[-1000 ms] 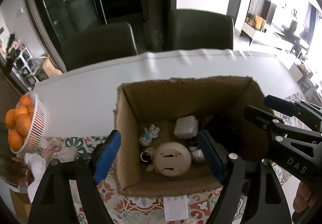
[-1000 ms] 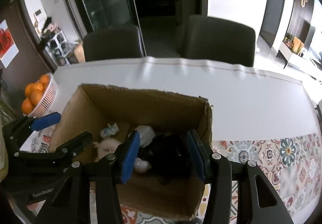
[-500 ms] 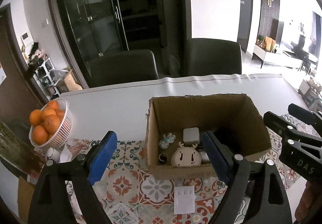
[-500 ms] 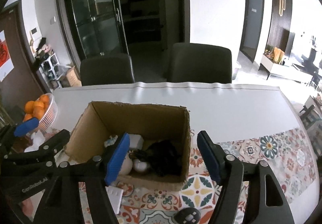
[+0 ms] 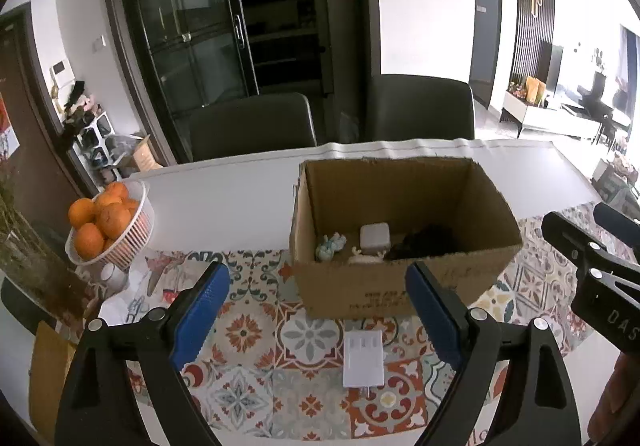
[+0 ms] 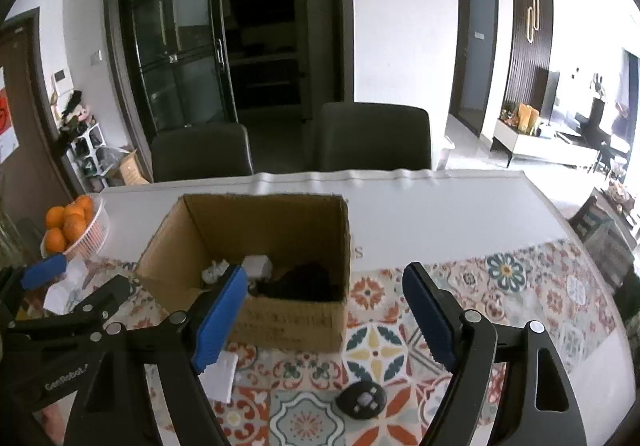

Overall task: Organize rigid objects
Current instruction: 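Withdraw both tools from the box toward the power bank and black puck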

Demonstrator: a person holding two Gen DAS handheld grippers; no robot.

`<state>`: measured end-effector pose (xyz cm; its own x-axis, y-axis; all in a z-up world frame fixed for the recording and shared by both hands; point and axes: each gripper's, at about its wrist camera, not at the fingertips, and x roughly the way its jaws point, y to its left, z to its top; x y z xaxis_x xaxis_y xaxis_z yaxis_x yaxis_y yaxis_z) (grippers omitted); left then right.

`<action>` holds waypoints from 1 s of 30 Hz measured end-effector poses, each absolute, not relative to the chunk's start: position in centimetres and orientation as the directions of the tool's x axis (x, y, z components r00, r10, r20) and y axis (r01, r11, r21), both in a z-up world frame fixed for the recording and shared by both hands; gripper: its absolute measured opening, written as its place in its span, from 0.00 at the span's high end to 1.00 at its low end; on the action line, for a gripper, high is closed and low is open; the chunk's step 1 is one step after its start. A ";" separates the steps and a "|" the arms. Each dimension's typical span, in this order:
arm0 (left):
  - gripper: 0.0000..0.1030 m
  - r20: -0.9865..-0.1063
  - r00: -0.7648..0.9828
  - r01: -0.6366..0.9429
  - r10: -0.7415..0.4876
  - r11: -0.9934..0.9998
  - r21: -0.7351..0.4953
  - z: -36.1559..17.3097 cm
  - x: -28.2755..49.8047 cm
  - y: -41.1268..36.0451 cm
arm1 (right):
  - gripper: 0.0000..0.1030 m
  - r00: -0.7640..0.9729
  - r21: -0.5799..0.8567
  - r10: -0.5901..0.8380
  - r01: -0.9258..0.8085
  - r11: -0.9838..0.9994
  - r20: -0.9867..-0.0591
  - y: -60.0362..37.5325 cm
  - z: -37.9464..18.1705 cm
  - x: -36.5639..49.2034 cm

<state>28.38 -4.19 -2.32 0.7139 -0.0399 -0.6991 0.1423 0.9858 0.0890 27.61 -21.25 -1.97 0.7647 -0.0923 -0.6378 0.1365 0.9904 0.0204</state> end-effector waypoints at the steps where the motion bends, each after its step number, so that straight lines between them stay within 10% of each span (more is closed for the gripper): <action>1: 0.12 -0.700 0.713 0.142 -0.040 0.986 0.088 -2.5 28.1 -4.2 | 0.21 0.761 0.025 -0.091 0.140 0.990 -0.643 -21.4 -2.2 27.3; 30: 0.13 -0.718 0.692 0.141 -0.081 0.990 0.024 -8.7 22.3 -4.6 | 0.21 0.777 0.006 -0.100 0.133 0.991 -0.622 -21.4 -7.9 21.1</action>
<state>22.29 -4.59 -8.74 0.6916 -0.0806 -0.7178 0.1406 0.9898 0.0243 21.07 -21.42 -7.87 0.7767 -0.1001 -0.6218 0.1329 0.9911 0.0065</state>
